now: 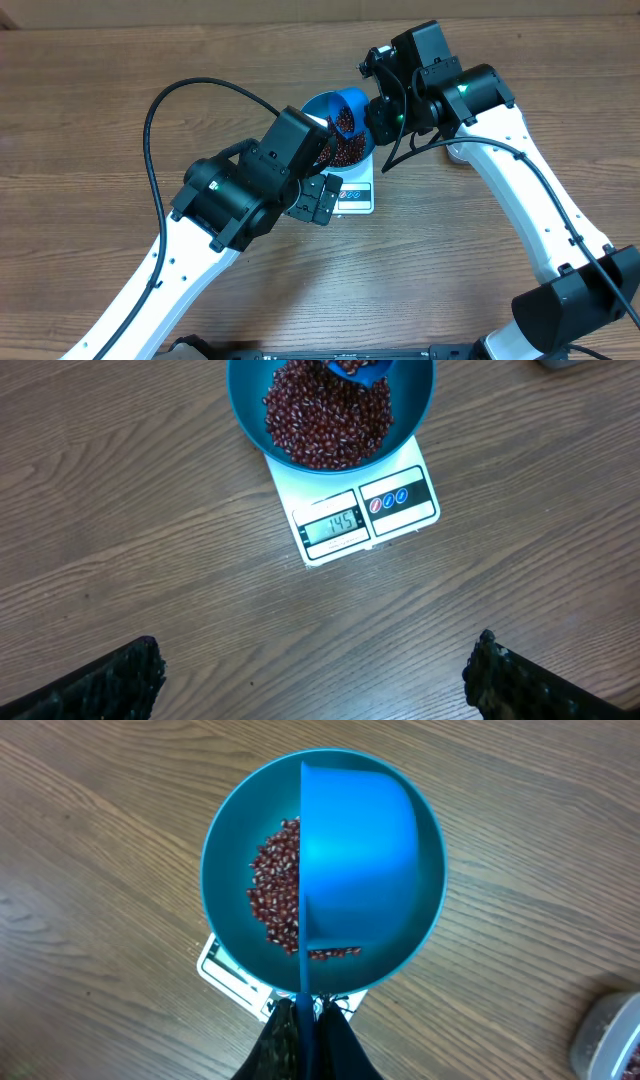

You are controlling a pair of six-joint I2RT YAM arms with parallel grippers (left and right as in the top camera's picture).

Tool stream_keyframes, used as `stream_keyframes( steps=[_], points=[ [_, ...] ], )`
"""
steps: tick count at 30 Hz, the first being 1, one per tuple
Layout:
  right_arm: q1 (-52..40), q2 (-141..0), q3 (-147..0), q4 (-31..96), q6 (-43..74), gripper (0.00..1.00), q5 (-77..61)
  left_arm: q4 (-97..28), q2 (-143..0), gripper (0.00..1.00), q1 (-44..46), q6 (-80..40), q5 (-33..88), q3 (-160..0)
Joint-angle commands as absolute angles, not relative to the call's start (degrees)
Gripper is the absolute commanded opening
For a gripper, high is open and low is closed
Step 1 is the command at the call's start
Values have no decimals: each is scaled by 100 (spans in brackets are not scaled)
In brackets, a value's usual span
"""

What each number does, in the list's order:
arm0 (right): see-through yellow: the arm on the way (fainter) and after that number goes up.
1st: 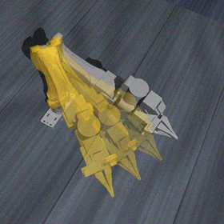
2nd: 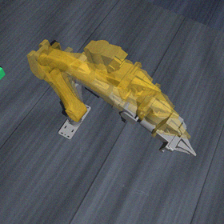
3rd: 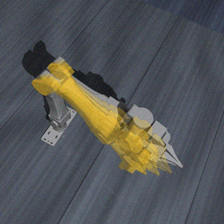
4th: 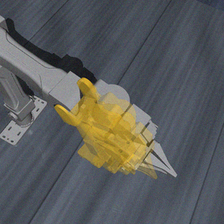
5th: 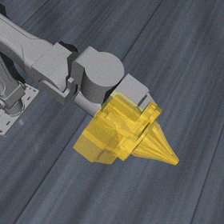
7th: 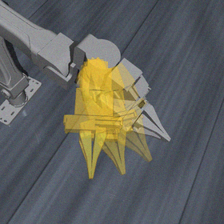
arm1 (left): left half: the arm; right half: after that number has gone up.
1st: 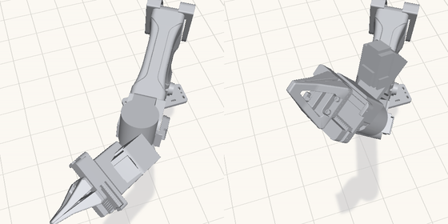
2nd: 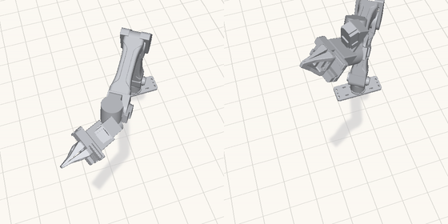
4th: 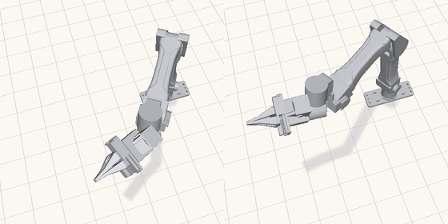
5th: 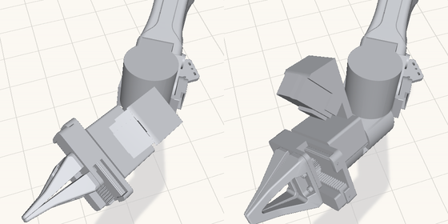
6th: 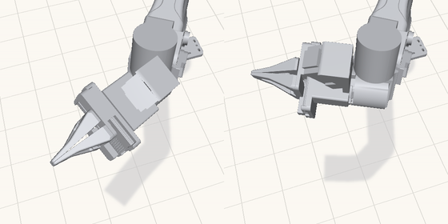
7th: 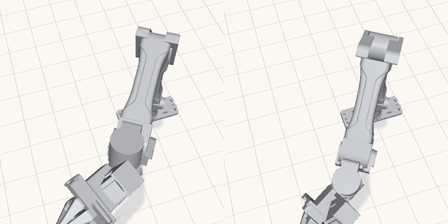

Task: Scoop item into bowl and weigh 150g on scale
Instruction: 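Tip the blue scoop further over the teal bowl with the right gripper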

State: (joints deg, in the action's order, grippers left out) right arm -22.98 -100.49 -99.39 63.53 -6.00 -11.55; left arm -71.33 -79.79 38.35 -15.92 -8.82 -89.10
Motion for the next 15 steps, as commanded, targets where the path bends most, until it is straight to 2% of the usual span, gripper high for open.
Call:
stream_keyframes(
  steps=[1,8,11,15],
  points=[
    [-2314,-9911,-10088,6324,-578,4,-1315,-7133,-7988,99,3826,-1481,-919,-9026],
    [-2314,-9911,-10088,6355,-609,4,-1350,-7133,-7988,100,3826,-1481,-917,-9026],
    [-2318,-9911,-10088,6541,-1288,4,-1874,-7133,-7988,100,3826,-1481,-917,-9026],
    [-2255,-9911,-10088,6375,-738,4,-1774,-7133,-7988,100,3826,-1481,-917,-9026]
  ],
)
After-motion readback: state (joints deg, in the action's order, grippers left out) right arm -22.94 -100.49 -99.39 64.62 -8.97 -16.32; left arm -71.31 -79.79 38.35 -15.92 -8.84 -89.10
